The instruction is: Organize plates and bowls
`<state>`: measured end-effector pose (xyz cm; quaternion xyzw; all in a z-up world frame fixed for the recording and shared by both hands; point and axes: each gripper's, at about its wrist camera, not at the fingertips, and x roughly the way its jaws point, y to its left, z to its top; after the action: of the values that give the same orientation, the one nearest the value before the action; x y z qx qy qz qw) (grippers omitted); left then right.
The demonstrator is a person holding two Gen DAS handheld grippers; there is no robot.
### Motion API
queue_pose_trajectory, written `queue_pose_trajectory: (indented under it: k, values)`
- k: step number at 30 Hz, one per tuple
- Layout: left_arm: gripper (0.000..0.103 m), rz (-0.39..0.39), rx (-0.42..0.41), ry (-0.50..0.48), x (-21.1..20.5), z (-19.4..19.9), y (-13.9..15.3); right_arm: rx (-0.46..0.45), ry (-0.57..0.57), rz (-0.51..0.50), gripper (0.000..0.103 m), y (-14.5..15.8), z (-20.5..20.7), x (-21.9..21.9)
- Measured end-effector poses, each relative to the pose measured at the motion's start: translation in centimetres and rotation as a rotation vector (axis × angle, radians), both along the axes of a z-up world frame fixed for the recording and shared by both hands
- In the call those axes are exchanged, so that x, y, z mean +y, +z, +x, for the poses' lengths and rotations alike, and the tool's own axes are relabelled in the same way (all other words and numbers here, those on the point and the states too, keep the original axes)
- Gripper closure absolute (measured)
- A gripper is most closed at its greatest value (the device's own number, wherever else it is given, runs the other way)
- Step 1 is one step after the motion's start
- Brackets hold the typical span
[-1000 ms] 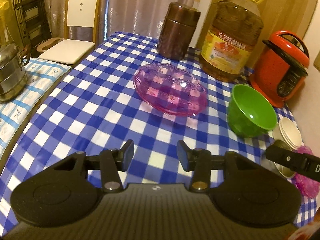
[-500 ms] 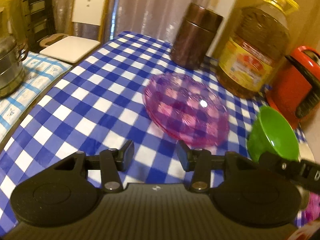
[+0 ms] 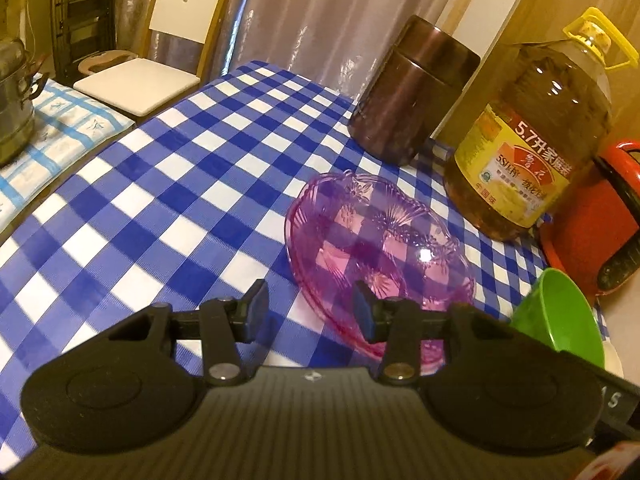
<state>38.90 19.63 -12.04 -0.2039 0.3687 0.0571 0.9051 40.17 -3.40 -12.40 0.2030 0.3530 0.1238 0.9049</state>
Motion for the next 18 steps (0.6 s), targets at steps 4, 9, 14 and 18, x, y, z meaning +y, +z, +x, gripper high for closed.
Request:
queue_pose_trajectory:
  k: [4,9,14,18]
  values:
    - [0.069,-0.009,0.008,0.005,0.4,1.1,-0.8,0.01,-0.02,0.018,0.053,-0.9,1.1,0.3]
    - [0.077,-0.033,0.011,0.019,0.9,2.1,-1.8,0.019,-0.029,0.023,0.053,-1.8,2.2,0.8]
    - [0.084,-0.029,0.003,0.011,1.0,2.5,-2.0,0.015,-0.021,0.017,0.063,-2.5,2.9,1.6]
    - [0.09,-0.024,0.001,0.012,1.1,2.7,-2.1,0.024,-0.035,0.021,0.07,-3.0,3.4,1.8]
